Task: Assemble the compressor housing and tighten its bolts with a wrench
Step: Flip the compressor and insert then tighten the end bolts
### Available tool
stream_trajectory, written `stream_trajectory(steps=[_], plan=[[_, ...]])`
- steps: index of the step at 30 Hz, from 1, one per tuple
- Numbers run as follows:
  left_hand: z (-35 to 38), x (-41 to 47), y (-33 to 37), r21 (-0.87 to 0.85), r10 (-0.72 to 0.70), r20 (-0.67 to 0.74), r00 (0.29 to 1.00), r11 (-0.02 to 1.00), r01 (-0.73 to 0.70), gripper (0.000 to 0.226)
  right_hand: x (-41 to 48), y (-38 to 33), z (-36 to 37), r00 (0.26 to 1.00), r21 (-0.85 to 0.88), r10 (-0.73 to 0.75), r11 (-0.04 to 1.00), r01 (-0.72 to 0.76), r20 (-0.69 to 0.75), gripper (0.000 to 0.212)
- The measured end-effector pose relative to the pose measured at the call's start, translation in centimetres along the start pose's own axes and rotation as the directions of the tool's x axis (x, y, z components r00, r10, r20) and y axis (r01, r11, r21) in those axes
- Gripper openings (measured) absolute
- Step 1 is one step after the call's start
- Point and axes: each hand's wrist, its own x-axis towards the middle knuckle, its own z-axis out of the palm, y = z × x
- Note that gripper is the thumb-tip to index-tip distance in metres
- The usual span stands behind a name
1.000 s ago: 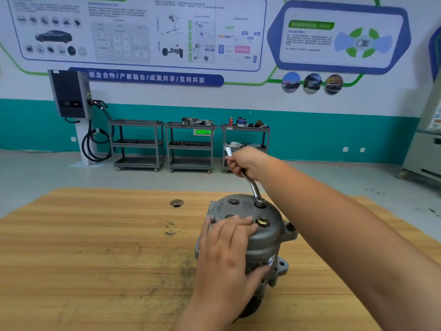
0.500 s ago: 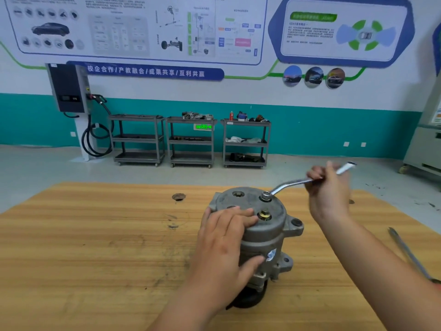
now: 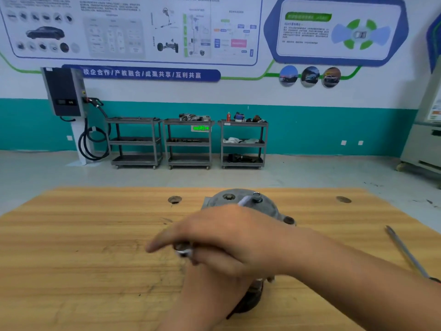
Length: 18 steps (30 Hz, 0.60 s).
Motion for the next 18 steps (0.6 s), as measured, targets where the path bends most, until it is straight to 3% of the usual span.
stream_trajectory(steps=[1,3,4,5,8,11,18], plan=[[0.2,-0.7,-0.2,-0.146,0.174,-0.041,0.984,0.973,-0.178,0.056,1.8,0.7,0.1,0.998,0.064,0.051,0.997,-0.053,0.030,0.032],[0.8,-0.5,0.1,-0.077,0.391,-0.191,0.901,0.909,-0.410,0.057,5.0,2.5,0.4,0.982,0.113,0.183,0.976,-0.188,0.055,0.029],[0.7,-0.7,-0.5,-0.024,0.454,-0.293,0.841,0.876,-0.481,0.059,6.3,3.5,0.4,0.966,0.138,0.250,0.956,-0.258,0.071,0.026],[0.9,-0.6,-1.1,-0.019,0.488,-0.311,0.816,0.855,-0.519,0.060,7.4,4.5,0.3,0.945,0.175,0.314,0.929,-0.325,0.089,0.026],[0.9,-0.3,-0.6,-0.072,0.498,-0.356,0.790,0.829,-0.555,0.056,9.6,7.9,0.2,0.850,0.271,0.512,0.806,-0.526,0.126,0.032],[0.8,-0.3,-0.9,-0.109,0.483,-0.338,0.808,0.833,-0.543,0.065,10.3,11.2,-0.2,0.754,0.401,0.641,0.659,-0.636,0.142,0.035],[0.7,0.2,-0.4,-0.093,0.501,-0.356,0.789,0.821,-0.563,0.068,7.4,17.2,-2.4,0.531,0.741,0.834,0.260,-0.619,0.151,0.039]])
